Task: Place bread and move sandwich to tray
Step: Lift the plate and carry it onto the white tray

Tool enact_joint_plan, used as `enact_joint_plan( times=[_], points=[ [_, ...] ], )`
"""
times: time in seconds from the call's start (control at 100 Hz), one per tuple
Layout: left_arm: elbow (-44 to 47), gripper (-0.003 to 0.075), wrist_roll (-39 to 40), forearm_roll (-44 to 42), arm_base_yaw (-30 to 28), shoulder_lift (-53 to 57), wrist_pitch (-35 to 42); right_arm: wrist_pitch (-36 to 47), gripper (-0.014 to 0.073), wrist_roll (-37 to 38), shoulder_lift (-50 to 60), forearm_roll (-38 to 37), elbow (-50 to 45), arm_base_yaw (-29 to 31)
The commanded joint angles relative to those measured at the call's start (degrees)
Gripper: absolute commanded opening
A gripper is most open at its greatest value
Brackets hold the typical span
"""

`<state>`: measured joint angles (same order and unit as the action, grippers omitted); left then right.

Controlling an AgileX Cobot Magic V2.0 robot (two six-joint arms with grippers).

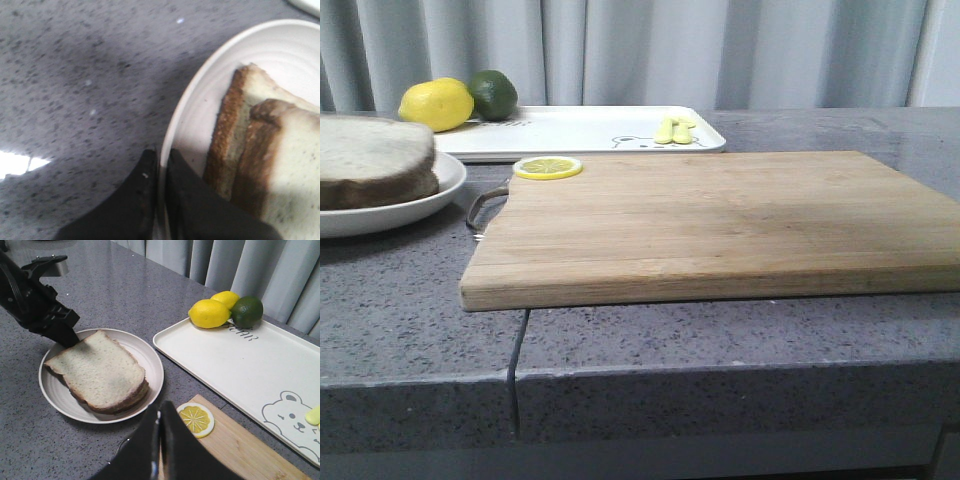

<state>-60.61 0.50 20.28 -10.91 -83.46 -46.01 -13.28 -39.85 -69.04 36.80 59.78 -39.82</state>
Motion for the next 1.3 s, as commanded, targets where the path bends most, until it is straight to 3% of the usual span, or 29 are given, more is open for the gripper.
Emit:
enact_joint_plan(
  times=[0.0, 0.38, 0.73, 0.94, 1.29],
  points=[
    [-4.1, -0.002, 0.0, 4.5, 0.1, 1.5, 1.3, 3.6, -0.0069, -0.4, 1.9, 0.8, 1.5, 0.3],
    [-12.4, -0.002, -6.7, 22.3, 0.7, -1.0, 3.7, 4.5, -0.0069, -0.4, 1.9, 0.8, 1.5, 0.3],
    [-30.6, -0.002, -7.4, 25.7, 8.8, -17.0, 4.7, 5.0, -0.0069, -0.4, 1.9, 0.8, 1.5, 0.3],
    [-43.3, -0.002, -7.4, 28.2, 10.9, -27.4, 1.3, 4.8, -0.0069, -0.4, 2.5, 0.8, 1.5, 0.3],
    [-49.5, -0.002, -7.4, 31.1, 11.7, -36.4, 3.1, 4.2, -0.0069, -0.4, 2.5, 0.8, 1.5, 0.3]
  ],
)
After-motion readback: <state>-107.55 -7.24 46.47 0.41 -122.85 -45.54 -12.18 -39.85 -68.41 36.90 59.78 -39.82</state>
